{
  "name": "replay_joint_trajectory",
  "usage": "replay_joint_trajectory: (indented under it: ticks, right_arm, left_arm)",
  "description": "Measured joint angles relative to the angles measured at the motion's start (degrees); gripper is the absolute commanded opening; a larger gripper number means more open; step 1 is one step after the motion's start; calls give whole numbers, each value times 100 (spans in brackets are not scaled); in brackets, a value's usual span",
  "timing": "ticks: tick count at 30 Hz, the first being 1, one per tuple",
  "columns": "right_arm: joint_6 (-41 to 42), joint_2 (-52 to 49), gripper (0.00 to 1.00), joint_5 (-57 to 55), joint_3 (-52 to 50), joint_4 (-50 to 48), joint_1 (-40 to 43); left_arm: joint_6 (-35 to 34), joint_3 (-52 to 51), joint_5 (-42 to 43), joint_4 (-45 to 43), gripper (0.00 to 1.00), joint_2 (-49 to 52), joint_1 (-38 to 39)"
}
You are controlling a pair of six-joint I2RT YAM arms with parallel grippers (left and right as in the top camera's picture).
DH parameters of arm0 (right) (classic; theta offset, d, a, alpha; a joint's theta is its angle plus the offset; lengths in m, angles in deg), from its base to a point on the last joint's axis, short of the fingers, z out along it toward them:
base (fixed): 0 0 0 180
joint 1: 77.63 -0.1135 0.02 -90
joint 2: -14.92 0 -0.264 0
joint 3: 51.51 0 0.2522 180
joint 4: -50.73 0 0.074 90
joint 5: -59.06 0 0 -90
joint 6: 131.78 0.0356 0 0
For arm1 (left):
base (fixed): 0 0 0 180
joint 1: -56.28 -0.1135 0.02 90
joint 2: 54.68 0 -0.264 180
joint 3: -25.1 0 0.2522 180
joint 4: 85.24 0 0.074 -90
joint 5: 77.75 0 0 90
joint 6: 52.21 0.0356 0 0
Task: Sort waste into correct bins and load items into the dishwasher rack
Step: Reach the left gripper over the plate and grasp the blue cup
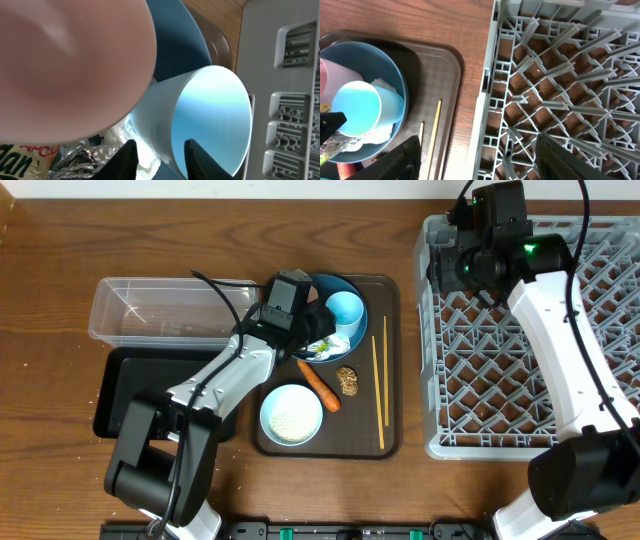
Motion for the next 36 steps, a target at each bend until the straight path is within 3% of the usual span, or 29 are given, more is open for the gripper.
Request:
replay_joint_trajectory:
  ticks: [25, 30, 36]
  right_arm:
    - [-2, 0, 67, 0, 0, 4, 0]
    - [-2, 0, 68, -2, 0, 15, 0]
    - [-2, 0, 68, -2, 0, 17, 0]
  left_arm:
    - [-2, 0, 2, 323, 19, 0, 0]
    - [-4, 0, 0, 328, 10, 0, 0]
    - [44, 0, 0, 339, 9, 0, 0]
